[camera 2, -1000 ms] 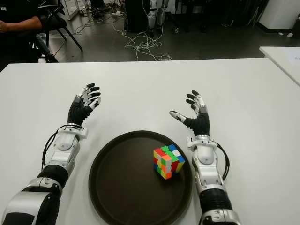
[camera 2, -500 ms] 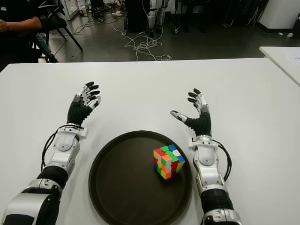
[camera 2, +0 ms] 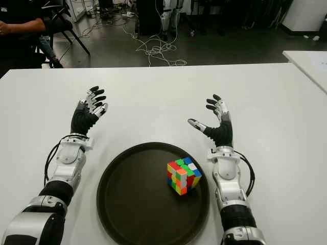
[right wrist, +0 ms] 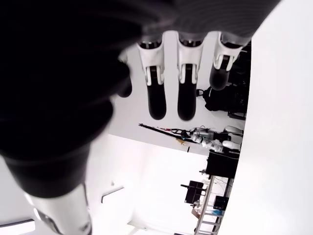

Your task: Pick up the Rubik's Cube and put it in the plate

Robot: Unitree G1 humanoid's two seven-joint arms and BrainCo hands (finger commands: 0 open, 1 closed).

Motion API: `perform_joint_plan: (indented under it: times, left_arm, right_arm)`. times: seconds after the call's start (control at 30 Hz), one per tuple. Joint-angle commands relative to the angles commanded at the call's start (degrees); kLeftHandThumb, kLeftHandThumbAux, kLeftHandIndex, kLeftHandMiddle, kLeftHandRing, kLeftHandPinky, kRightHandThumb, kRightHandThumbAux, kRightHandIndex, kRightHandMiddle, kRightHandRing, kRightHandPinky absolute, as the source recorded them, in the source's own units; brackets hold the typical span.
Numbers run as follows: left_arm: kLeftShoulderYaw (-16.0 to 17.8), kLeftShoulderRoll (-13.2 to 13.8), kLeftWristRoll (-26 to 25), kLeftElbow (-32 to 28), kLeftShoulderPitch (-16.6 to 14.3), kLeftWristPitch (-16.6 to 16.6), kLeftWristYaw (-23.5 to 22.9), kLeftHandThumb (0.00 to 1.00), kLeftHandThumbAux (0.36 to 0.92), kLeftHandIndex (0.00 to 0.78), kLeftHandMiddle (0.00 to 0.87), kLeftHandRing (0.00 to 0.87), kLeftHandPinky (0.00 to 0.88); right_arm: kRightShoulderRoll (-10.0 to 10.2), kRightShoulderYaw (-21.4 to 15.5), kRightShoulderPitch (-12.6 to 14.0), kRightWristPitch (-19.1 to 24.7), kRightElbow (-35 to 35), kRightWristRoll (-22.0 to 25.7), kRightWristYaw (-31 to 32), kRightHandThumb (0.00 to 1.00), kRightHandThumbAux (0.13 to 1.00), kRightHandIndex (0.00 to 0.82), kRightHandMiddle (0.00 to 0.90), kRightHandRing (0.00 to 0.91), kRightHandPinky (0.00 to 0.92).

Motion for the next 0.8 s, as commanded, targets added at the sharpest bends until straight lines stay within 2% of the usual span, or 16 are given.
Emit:
perform_joint_plan:
  times: [0.17,0.4,0.8]
  left_arm:
    - [0.1,-0.1,-0.2,-1.2,0.2,1.5,0.0,0.22,0.74,0.13,0.173,0.167,0.128]
    - [-0.1,-0.1,-0.4,-2.0,0.4,3.1,-0.8,0.217,0.723,0.13,0.182,0.172,0.127]
    - [0.1,-0.3,-1.5,-1.7,0.3,3.1,-3.2,0.213,0.731,0.127,0.18,0.163,0.108]
  right_arm:
    - [-0.2,-0.1,-0.1,-0.6,0.2,0.1,0.0,0.002,0.819,0.157,0.248,0.223,0.16]
    - [-0.7,-0.2,-0.6,-1.8,0.8,0.1,0.4,0.009,0.818,0.167,0.253,0.23,0.192]
    - [-1.7,-0.4,-1.5,-2.4,2.2,-0.1,0.4,0.024,0.823,0.166,0.26,0.24,0.204]
